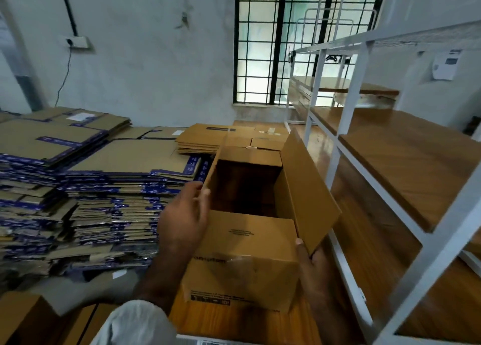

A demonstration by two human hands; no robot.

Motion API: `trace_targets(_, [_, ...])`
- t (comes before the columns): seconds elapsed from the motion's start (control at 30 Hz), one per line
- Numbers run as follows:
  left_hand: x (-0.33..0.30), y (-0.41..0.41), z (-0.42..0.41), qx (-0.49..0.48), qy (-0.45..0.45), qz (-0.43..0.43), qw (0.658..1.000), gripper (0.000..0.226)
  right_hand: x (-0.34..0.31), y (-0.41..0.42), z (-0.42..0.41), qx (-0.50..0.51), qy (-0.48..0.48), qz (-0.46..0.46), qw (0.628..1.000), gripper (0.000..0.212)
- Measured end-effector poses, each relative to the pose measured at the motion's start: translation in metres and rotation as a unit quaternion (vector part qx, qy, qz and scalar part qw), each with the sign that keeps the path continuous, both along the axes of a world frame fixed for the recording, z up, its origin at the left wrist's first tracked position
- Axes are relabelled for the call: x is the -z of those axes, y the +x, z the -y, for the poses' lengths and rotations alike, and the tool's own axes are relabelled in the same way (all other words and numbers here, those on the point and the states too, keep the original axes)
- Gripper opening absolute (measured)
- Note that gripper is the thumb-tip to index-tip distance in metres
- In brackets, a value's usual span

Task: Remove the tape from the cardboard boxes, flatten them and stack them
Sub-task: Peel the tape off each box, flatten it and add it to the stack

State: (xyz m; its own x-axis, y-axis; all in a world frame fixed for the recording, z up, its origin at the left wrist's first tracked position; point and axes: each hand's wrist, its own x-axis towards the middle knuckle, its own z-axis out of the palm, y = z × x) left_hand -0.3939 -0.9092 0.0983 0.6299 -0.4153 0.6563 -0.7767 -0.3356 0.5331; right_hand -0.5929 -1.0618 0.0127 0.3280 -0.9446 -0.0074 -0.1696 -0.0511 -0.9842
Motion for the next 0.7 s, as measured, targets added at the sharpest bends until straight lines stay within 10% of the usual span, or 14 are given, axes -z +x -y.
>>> trace_targets(0.17, [0.026,0.044,-0.032,-0.113,-0.238,-0.249,0.932,0.041,0.007,0.006,-0.001,0.002,0.006,0.000,1.000,0.023])
trace_targets(0.3, [0.072,0.079,-0.058,-0.118,-0.325,-0.616,0.708,0.029,0.006,0.007,-0.005,0.016,0.020,0.002,1.000,0.034])
trace_targets(0.37, [0.099,0.076,-0.066,-0.072,-0.317,-0.670,0.667,0.032,0.002,0.005,-0.008,0.002,0.024,0.015,1.000,0.060])
trace_targets(0.43, [0.112,0.071,-0.070,-0.069,-0.294,-0.659,0.688,0.043,0.002,0.003,-0.007,-0.005,0.036,0.018,0.999,0.071])
trace_targets(0.5, [0.107,0.074,-0.074,-0.135,-0.228,-0.559,0.786,0.049,-0.003,0.001,-0.007,-0.016,0.015,-0.008,1.000,0.038])
trace_targets(0.6, [0.073,0.084,-0.084,-0.234,-0.024,-0.244,0.941,0.046,-0.002,-0.001,-0.011,0.092,-0.107,-0.050,0.989,0.037])
trace_targets(0.7, [0.031,0.084,-0.081,-0.175,0.132,0.052,0.974,0.036,-0.013,-0.001,-0.045,0.159,-0.253,0.002,0.954,0.018])
